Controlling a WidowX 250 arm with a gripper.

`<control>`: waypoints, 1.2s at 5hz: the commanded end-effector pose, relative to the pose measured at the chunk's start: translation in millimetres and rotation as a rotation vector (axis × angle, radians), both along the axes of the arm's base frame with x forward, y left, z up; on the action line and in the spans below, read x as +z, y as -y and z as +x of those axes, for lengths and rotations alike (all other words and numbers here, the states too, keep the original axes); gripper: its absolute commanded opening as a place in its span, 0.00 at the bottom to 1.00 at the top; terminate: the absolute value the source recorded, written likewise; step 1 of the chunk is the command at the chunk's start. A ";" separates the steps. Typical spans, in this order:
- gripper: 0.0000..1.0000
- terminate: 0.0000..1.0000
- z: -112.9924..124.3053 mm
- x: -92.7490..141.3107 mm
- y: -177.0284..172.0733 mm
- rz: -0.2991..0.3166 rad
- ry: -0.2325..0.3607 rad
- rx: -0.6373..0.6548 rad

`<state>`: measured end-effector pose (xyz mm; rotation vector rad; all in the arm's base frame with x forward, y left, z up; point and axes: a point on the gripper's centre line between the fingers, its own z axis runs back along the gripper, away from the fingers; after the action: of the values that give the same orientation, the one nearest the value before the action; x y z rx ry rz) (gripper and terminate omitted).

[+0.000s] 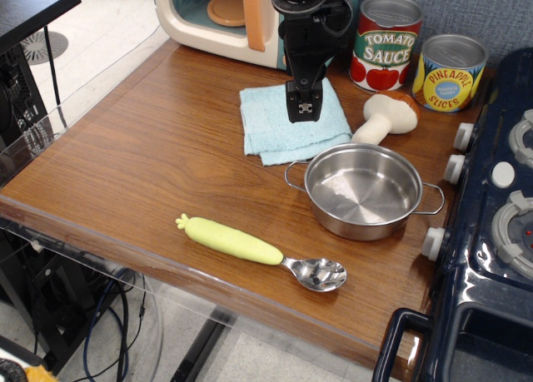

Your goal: PICK UP THE SPOON AND PUT ANOTHER SIDE OF THE TABLE

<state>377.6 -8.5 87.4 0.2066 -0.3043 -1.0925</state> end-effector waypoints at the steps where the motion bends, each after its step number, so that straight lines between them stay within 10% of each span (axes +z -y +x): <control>1: 1.00 0.00 0.0 0.0 0.0 0.000 0.000 0.000; 4: 1.00 0.00 -82.7 11.8 -4.9 -0.026 0.088 0.015; 6: 1.00 0.00 -126.1 -23.6 6.2 0.061 -0.003 -0.067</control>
<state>247.8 -14.8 55.6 0.2373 -0.2470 -1.1722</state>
